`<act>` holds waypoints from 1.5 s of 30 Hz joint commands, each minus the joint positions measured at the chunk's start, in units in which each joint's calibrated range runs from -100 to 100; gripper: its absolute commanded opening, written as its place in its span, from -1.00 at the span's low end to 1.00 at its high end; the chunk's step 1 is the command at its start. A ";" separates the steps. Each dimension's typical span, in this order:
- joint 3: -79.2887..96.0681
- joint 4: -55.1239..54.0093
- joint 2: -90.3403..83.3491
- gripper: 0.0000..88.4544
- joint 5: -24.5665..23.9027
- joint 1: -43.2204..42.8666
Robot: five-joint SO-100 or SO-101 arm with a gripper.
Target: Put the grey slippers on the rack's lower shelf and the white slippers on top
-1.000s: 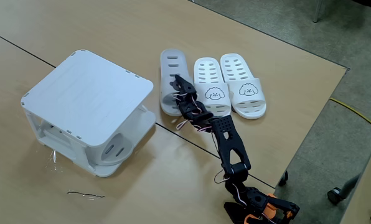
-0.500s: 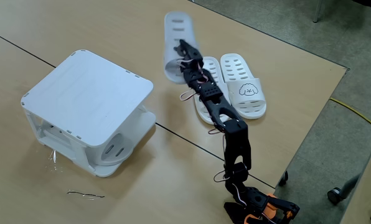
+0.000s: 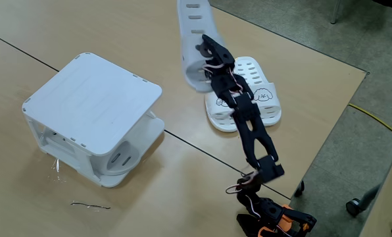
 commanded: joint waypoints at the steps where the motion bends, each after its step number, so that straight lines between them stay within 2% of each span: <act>1: 13.38 0.65 -16.89 -0.98 0.42 -1.70; 9: 53.17 -0.21 -43.73 -0.98 0.42 -1.46; 13: 66.97 -5.74 -50.54 -0.98 0.42 -0.63; 16: 76.62 -12.38 -52.81 -0.98 0.42 0.43; 23: 100.89 -40.25 -52.31 -0.99 0.42 1.34; 25: 103.41 -43.70 -51.97 -0.99 0.42 1.34; 30: 103.14 -50.52 -40.87 -0.99 0.42 0.68; 37: 102.24 -79.94 -6.87 -0.99 0.42 1.26; 45: 102.42 -108.07 16.18 -0.99 0.42 -0.31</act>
